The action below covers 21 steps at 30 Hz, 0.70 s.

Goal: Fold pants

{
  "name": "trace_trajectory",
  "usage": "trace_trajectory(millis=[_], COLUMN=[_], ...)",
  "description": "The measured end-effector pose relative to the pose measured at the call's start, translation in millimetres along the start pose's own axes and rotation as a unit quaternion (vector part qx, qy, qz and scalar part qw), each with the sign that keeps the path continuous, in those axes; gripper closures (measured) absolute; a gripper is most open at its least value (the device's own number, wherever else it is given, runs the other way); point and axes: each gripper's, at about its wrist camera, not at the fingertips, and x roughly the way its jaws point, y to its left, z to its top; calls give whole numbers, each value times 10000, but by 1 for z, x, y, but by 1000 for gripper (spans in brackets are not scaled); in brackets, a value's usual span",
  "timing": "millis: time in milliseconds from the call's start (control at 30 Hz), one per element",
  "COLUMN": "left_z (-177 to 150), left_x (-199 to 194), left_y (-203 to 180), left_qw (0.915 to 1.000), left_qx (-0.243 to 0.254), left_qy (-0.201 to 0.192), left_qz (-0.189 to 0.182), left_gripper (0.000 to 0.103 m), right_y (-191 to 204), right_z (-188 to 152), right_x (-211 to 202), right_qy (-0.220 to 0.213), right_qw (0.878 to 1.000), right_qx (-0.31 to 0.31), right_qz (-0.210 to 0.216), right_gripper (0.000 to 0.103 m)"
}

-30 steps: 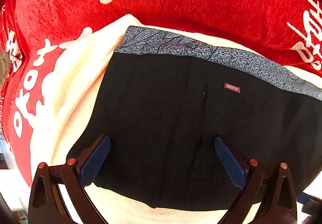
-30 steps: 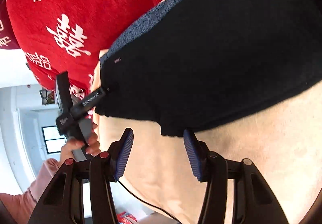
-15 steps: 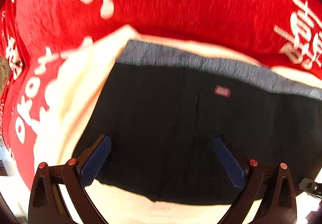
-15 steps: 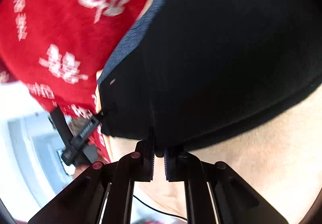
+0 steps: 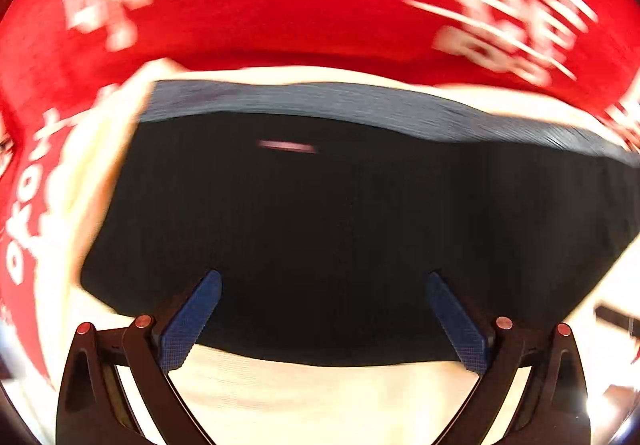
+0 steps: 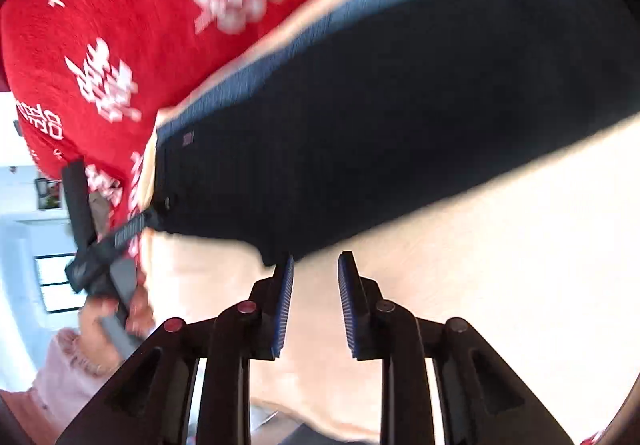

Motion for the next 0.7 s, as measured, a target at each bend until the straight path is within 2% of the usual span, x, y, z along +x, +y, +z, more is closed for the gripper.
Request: trace_trajectory(millis=[100,133,167,200,233,300,367,433,500,700], left_z=[-7,-10,-14,-17,-18,-18,-17,-19,-23,-35], left_x=[21,30,39,38,36,34,29,19,7,-25], left_y=[-44,-53,-62,-66,-67,-63,-59,-60,-65,-105], left_qw=[9991,9990,9994,9997,9997,9995,9986,9976,9969,9951], left_qx=[105,110,183,212,212,156,179,339,439,597], left_qy=[192,275,304,148,98,275,454,523,557,779], left_qz=[-365,-338,-63,53,111,91,179,296,328,125], left_gripper=[0,0,0,0,0,0,0,0,0,0], right_y=[-22,-30,-43,-49,-59,-77,-90,-101,-108,-133], right_z=[24,28,28,28,25,14,-4,-21,-39,-88], right_x=[-5,-2,1,0,-6,-19,-30,-40,-49,-80], right_qy=[-246,-192,-142,-144,-176,-181,-60,58,210,289], right_qw=[9990,9985,9978,9984,9984,9962,9949,9935,9913,9866], right_qx=[70,71,110,228,445,807,927,1107,1277,1596], right_qz=[-360,-516,-634,-490,-309,-262,-387,-243,-226,-182], right_gripper=[77,77,81,89,90,89,79,79,74,67])
